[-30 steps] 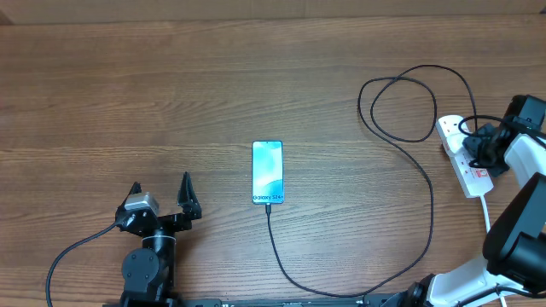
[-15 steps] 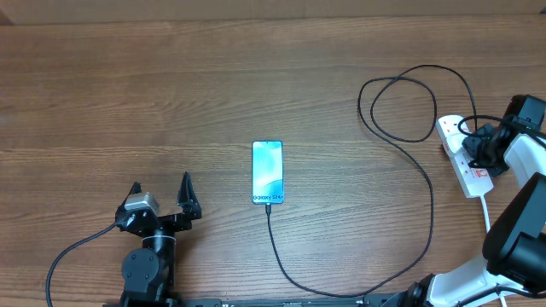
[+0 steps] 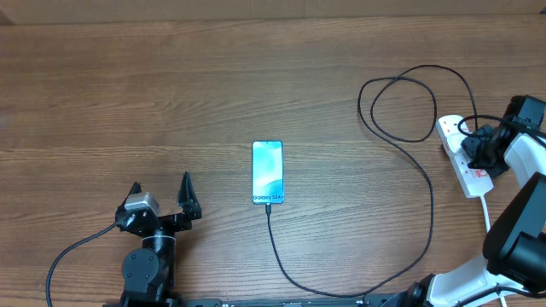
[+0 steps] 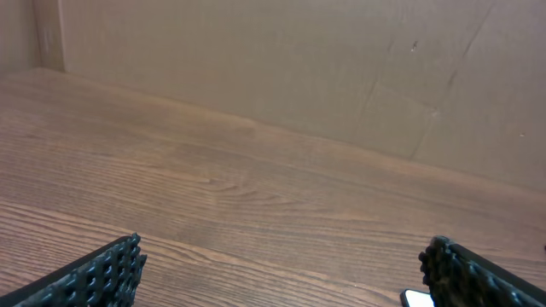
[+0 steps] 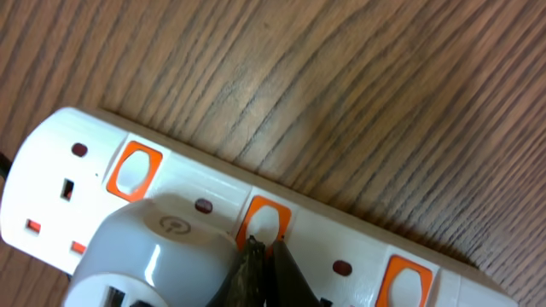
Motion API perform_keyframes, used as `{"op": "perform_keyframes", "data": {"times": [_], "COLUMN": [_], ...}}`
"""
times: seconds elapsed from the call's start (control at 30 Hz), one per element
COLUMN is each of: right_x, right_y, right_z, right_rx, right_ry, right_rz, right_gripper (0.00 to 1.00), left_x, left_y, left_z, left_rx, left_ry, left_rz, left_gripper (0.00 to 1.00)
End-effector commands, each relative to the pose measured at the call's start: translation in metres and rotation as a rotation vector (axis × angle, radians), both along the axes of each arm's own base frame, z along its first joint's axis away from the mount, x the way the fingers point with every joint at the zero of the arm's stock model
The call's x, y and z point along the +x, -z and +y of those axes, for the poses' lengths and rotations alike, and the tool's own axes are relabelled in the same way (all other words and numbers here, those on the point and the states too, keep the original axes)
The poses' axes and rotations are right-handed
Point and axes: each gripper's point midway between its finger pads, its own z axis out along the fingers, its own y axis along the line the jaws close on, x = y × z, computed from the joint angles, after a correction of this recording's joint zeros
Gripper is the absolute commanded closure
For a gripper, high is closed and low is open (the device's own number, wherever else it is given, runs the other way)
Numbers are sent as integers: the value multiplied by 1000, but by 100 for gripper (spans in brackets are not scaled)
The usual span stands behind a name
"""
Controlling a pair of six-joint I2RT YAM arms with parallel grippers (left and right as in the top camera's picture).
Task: Plug charger to phone and switch on socket
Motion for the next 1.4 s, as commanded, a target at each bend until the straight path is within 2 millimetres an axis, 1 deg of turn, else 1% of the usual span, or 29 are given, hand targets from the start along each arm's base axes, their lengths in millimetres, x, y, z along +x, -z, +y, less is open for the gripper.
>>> {"op": "perform_keyframes", "data": {"times": [0.0, 0.3, 0.4, 0.5, 0.7, 0.73, 0.8, 0.9, 1.03, 1.1, 1.3, 1.37], "right_x": [-2, 3, -2, -5, 0, 0, 3, 4, 0, 2, -4, -5], "right_y": [20, 18, 13, -4, -57, -64, -76, -84, -78, -70, -25, -15], "right_z": [20, 15, 4, -11, -37, -39, -37, -29, -23, -17, -7, -6], "right_rx": [79, 52, 8, -21, -21, -11, 30, 91, 124, 164, 258, 271], "right_ry": [-39, -36, -11, 26, 85, 105, 102, 86, 83, 74, 49, 51], "right_rz": [36, 19, 53, 86, 76, 73, 50, 36, 62, 70, 178, 198], "right_gripper": [96, 96, 96, 96, 96, 96, 96, 96, 96, 96, 96, 96], "left_x": [0, 0, 0, 0, 0, 0, 0, 0, 0, 0, 0, 0], "left_y": [0, 0, 0, 0, 0, 0, 0, 0, 0, 0, 0, 0], "left_z": [0, 0, 0, 0, 0, 0, 0, 0, 0, 0, 0, 0], "left_rx": [-7, -7, -7, -7, -7, -7, -7, -7, -7, -7, -7, -7], "left_ry": [4, 4, 4, 4, 4, 4, 4, 4, 4, 4, 4, 4], "left_rz": [-5, -5, -5, -5, -5, -5, -5, -5, -5, -5, -5, -5], "left_gripper": [0, 1, 0, 0, 0, 0, 1, 0, 0, 0, 0, 1]}}
